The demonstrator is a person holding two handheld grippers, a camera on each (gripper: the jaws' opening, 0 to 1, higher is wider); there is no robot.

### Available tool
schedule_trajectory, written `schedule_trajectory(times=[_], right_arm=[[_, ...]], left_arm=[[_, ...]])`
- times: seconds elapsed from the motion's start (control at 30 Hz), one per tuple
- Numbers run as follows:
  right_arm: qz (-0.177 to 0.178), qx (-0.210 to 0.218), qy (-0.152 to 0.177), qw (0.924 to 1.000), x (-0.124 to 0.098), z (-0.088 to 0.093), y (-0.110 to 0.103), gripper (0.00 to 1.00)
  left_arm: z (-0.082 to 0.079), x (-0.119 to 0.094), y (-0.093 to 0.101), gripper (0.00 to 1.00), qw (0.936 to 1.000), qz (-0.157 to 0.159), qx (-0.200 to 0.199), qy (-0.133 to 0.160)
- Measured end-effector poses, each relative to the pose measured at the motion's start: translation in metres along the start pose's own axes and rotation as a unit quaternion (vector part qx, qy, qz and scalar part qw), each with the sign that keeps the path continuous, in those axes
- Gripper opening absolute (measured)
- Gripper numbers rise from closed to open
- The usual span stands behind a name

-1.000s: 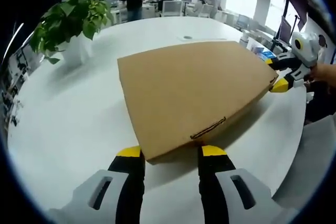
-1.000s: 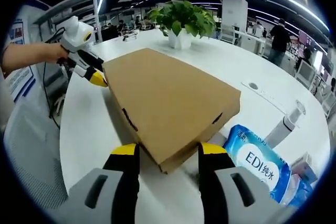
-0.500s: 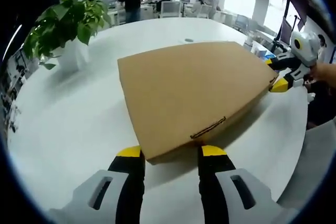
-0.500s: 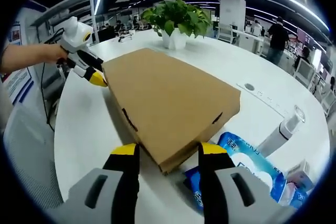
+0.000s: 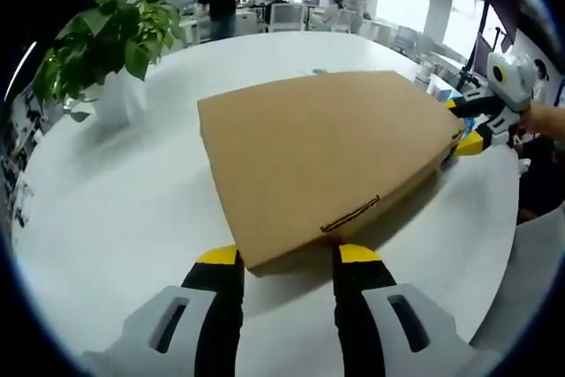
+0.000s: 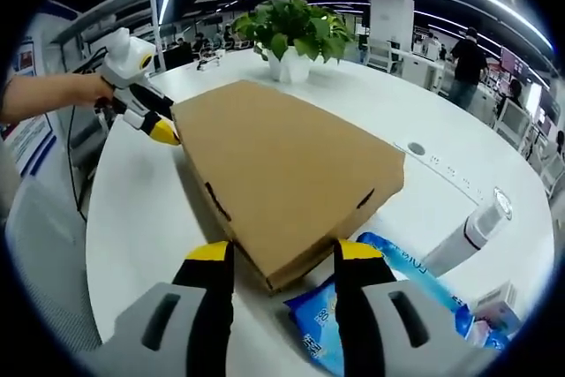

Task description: Operate the shoe box by opening the lid, removing the specified soft item, and placing it in the target area until the item is outside and the box remains undamaged.

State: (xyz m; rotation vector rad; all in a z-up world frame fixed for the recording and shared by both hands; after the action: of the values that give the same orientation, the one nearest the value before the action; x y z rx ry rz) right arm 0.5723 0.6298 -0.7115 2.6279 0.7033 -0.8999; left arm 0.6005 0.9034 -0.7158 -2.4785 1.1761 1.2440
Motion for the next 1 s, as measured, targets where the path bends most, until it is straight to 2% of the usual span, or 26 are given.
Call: schedule_trajectory(times=[0.27,0.4,0.57,0.8,1.0], right_arm=[[0.014,-0.010,0.016,0.9997,-0.007,-0.001,0.000,0.42],[0.022,-0.007,0.030,0.9993,-0.019,-0.006,0.002,0.45],[0.041,-0.005,0.046,0.9981,-0.042,-0.006,0.004,0.49],[0.072,0.017,0.052,0.9959,-0.085,0.010,0.006,0.51],[0.095,0.033,0.049,0.9937,-0.113,0.031,0.007,0.53]], left_arm=[[0.004,-0.005,0.006,0.42,0.9998,0.004,-0.016,0.009],[0.006,-0.019,0.011,0.49,0.9996,-0.006,-0.003,0.026],[0.008,-0.037,0.020,0.50,0.9987,-0.009,-0.008,0.049],[0.013,-0.057,0.037,0.52,0.9968,-0.016,-0.002,0.078],[0.023,-0.068,0.058,0.54,0.9954,-0.019,-0.006,0.094]])
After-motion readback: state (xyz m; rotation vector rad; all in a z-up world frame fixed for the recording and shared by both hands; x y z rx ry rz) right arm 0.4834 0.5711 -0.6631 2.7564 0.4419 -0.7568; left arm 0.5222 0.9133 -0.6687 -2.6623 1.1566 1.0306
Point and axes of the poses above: the point that each gripper's makers call its tool centre point, and the gripper's own axes: x roughly forward along the fingers, y roughly to its right, z roughly out of its underside, the point moved 4 cm from there along -x, roughly backward along the fingers, and after that the axes turned 12 degrees about z, right-handed, at the moved point
